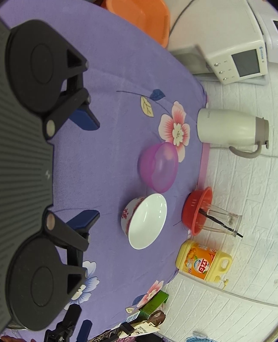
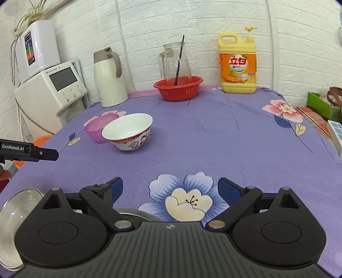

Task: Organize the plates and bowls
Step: 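Grasp the white red-patterned bowl rim with the left tool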

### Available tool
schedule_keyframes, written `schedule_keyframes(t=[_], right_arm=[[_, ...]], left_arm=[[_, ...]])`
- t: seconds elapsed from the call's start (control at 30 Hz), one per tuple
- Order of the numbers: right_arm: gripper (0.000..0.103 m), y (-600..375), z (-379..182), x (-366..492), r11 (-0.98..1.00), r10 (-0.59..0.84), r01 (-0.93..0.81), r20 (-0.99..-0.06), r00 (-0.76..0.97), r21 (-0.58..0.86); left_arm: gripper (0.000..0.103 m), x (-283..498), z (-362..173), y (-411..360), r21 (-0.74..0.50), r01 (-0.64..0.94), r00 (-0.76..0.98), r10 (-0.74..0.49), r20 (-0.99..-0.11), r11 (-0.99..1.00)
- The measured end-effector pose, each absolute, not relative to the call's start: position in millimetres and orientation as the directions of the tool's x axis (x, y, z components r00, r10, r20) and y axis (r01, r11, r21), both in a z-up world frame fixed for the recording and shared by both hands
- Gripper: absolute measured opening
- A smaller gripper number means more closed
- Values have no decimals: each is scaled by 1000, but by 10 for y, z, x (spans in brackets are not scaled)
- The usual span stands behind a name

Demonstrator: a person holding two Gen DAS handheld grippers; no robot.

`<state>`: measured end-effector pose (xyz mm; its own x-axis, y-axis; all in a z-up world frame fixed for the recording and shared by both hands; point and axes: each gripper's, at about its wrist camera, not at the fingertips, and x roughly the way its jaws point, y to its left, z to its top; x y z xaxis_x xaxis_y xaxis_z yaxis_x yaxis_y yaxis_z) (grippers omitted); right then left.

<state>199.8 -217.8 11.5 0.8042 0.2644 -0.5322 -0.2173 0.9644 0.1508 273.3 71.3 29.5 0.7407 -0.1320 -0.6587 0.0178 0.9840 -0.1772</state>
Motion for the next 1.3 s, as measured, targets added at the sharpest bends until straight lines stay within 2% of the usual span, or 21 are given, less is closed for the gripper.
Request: schedule_keyframes(t=[0.33, 0.43, 0.63, 0.77, 0.97, 1.1, 1.3], right_arm=[[103, -2017, 184, 2386, 956, 266, -290, -580, 770, 54], [103, -1883, 312, 2695, 945, 243, -326, -583, 775, -39], [103, -1557, 316, 3457, 907, 274, -414, -635, 722, -79], [103, -1396, 99, 3831, 900, 283, -433, -683, 673, -54], [103, -1271, -168, 4131, 881, 325, -473, -728, 604, 1], [103, -1334, -229, 4208, 873, 385, -483, -712, 588, 74], [103, -1330, -268, 4195, 860, 415, -506, -673, 612, 70]], left_arm=[[76, 3160, 160, 727, -200, 22, 697, -158, -699, 980], [76, 3458, 294, 682, -220, 32, 718, -175, -674, 975], [76, 3949, 109, 565, -442, -12, 633, -336, -698, 897], [76, 4236, -31, 562, -487, -147, 616, -305, -726, 861], [76, 4349, -122, 431, -446, -172, 614, -258, -746, 879], [76, 4343, -127, 405, -410, -178, 635, -214, -742, 895], [76, 4341, -128, 370, -346, -179, 638, -160, -753, 921]])
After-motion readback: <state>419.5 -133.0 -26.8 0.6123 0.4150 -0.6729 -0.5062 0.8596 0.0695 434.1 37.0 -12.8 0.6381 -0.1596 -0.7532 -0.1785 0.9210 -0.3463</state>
